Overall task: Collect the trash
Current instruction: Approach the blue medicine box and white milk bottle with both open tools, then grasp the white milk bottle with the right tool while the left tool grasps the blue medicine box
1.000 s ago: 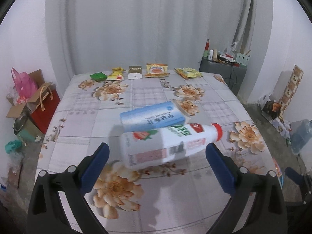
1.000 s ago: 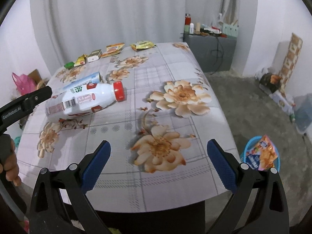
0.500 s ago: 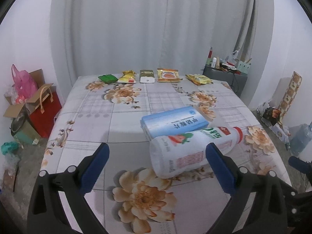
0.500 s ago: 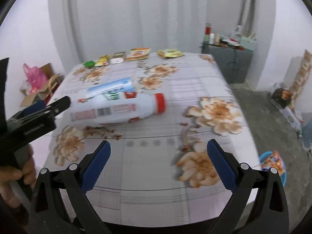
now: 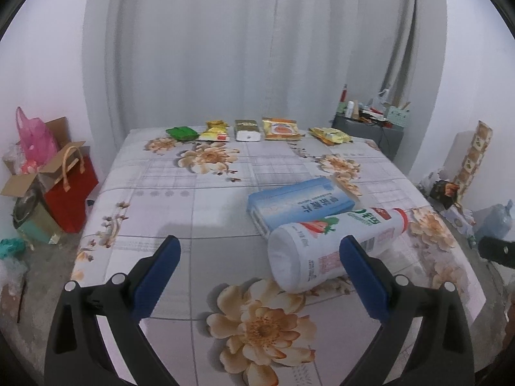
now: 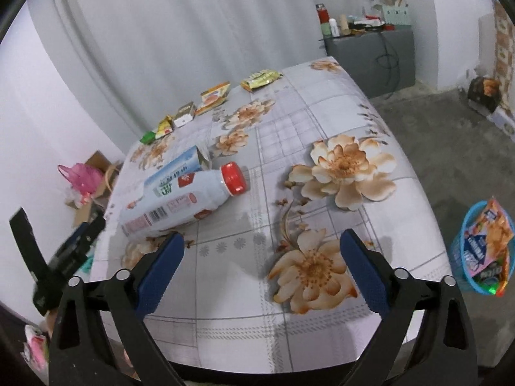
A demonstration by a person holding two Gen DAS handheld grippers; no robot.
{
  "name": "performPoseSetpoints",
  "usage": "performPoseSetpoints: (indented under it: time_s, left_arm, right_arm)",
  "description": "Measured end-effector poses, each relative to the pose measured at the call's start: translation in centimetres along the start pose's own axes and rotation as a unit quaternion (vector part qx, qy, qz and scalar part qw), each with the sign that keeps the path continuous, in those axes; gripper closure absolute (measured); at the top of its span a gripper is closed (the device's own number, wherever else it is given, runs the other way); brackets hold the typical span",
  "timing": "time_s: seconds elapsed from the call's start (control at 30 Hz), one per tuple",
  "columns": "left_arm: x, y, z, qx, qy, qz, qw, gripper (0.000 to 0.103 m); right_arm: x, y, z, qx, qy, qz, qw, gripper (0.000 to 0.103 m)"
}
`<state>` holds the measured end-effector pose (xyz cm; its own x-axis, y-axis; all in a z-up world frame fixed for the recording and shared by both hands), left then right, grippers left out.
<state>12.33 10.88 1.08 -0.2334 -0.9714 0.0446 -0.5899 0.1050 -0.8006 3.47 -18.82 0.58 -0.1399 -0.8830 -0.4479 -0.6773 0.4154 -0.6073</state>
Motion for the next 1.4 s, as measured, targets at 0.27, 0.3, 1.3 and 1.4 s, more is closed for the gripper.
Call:
performPoseSetpoints:
  time_s: [0.27, 0.3, 1.3, 1.4]
  left_arm:
    - [0.3, -2.5, 3.6, -0.031, 0.044, -0.026, 0.9982, 0.014]
    - [0.3, -2.6, 4.3, -0.04, 0.041, -0.033, 0.9978, 0.018]
    - [7.0, 2.7, 3.9, -0.152, 0.301, -0.033, 0.9409, 0.035]
    - [8.1, 3.5, 3.7, -0.17, 0.328, -0.036, 0.9286, 0.035]
  right_arm:
    - [0.0, -0.4, 1.1, -0.023, -0.065, 0.036, 0.997, 0.021]
    - [0.0, -0.4, 1.2, -0.025, -0.066, 0.038, 0.997, 0.021]
    - [-0.4, -5.0, 12.6, -0.165, -0.092, 0.137, 0.972, 0.025]
    - [-0.5, -4.6, 13.1, -0.178, -0.086, 0.133, 0.971, 0.034]
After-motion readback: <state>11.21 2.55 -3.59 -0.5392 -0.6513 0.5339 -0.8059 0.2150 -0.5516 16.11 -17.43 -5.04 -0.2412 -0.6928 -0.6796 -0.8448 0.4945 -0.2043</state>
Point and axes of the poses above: each gripper's, at about its wrist camera, not at the fingertips, and z roughly the way its jaws point, x to its right, y to its underside, the point moved 2 cm from there along z, roughly the way its jaws point, and after that the axes turned 6 degrees about -y, right-handed, at the moved point
